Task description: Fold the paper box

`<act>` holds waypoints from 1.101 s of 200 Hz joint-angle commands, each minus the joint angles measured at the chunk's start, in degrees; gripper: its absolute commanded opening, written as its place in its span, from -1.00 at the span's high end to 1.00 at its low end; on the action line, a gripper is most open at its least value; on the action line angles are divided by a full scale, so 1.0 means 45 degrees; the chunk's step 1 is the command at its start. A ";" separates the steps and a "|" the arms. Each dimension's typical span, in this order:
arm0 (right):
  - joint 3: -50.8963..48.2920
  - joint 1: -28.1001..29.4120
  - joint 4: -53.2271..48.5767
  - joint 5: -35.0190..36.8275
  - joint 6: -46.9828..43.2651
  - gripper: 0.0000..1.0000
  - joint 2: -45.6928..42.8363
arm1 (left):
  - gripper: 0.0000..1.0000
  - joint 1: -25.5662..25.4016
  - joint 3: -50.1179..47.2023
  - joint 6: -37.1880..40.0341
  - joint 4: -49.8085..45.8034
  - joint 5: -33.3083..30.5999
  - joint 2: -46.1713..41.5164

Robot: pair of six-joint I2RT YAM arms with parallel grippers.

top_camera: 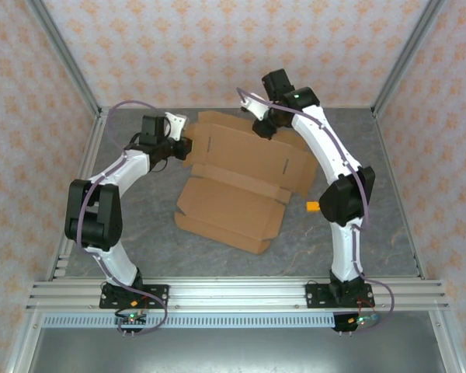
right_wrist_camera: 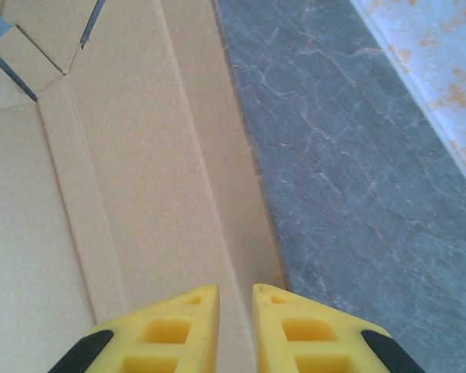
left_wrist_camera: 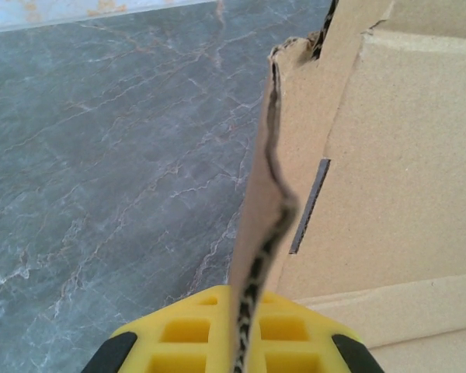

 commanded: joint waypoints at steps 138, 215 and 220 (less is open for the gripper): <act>0.2421 -0.0713 -0.0126 -0.0077 -0.0524 -0.67 0.0799 | 1.00 0.0114 -0.0140 0.1642 0.1146 0.0474 -0.0486; 0.3827 -0.0897 -0.1404 -0.1779 -0.1233 -0.53 0.2427 | 1.00 0.0113 -0.0055 0.1858 0.1091 0.0542 -0.0452; 0.3817 -0.0897 -0.1456 -0.1967 -0.1232 -0.47 0.2434 | 1.00 0.0103 -0.0063 0.1859 0.1088 0.0552 -0.0452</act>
